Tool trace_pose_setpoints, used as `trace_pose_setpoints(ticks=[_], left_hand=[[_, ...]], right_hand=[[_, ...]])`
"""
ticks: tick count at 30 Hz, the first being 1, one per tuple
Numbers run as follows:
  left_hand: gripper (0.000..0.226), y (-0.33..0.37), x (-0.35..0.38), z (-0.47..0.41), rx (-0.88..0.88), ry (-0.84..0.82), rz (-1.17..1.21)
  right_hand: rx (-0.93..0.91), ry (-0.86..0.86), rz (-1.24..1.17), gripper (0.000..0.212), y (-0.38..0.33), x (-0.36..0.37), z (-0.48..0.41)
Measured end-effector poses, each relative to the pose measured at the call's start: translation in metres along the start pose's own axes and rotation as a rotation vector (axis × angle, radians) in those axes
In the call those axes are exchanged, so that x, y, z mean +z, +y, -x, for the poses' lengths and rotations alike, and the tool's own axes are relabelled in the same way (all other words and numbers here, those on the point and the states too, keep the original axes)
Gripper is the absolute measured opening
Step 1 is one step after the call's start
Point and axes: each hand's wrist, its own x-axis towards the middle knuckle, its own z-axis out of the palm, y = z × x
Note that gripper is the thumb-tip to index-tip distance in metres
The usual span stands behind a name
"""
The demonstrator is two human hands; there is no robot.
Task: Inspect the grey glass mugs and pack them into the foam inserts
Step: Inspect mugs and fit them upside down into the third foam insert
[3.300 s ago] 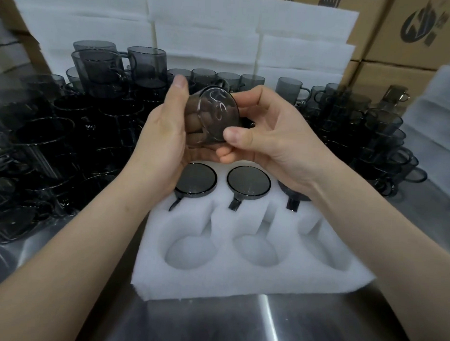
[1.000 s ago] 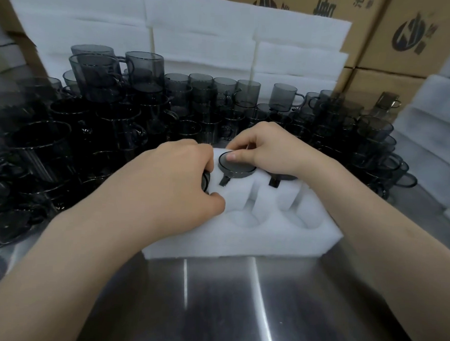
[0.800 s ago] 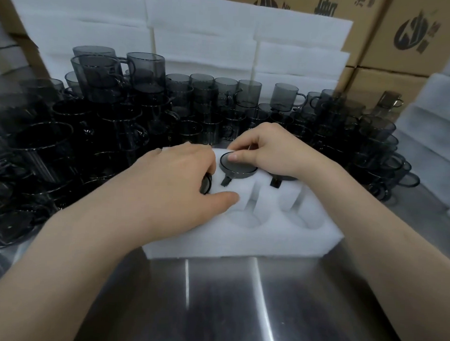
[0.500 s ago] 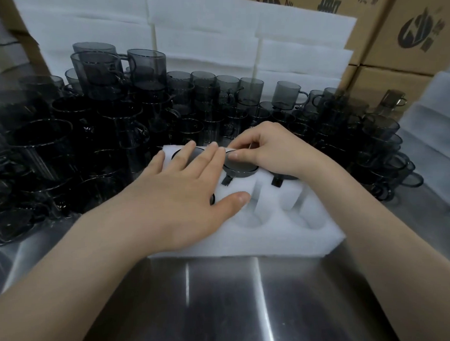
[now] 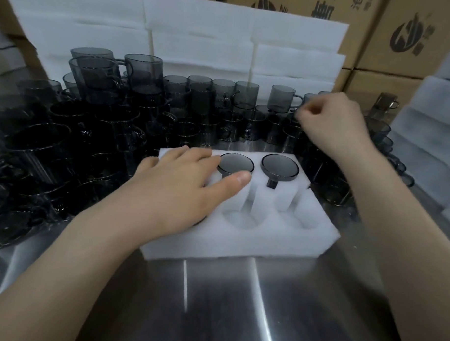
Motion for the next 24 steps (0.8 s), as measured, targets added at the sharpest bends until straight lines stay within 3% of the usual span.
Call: trace_pose_setpoints(ticks=[3,8,13,20,22,24], left_hand=[[0.052,0.004,-0.001,-0.004,0.031,0.242,0.133],[0.027,-0.001,0.004,-0.012,0.014,0.371,0.320],[0.032,-0.002,0.007,-0.013,-0.005,0.257,0.276],[0.033,-0.002,0.006,-0.012,0.015,0.278,0.258],[0.034,-0.003,0.007,-0.013,0.024,0.284,0.257],[0.034,-0.004,0.008,-0.014,0.028,0.282,0.259]], right_hand=[[0.139,-0.246,0.196,0.017,0.011,-0.023,-0.003],[0.152,-0.406,0.347,0.029,0.007,-0.028,0.003],[0.149,-0.439,0.423,0.017,0.010,-0.015,0.004],[0.121,-0.415,0.384,0.010,0.011,-0.006,0.003],[0.104,-0.351,0.331,0.009,0.009,-0.008,0.004],[0.077,-0.171,0.245,0.004,0.008,-0.013,0.003]])
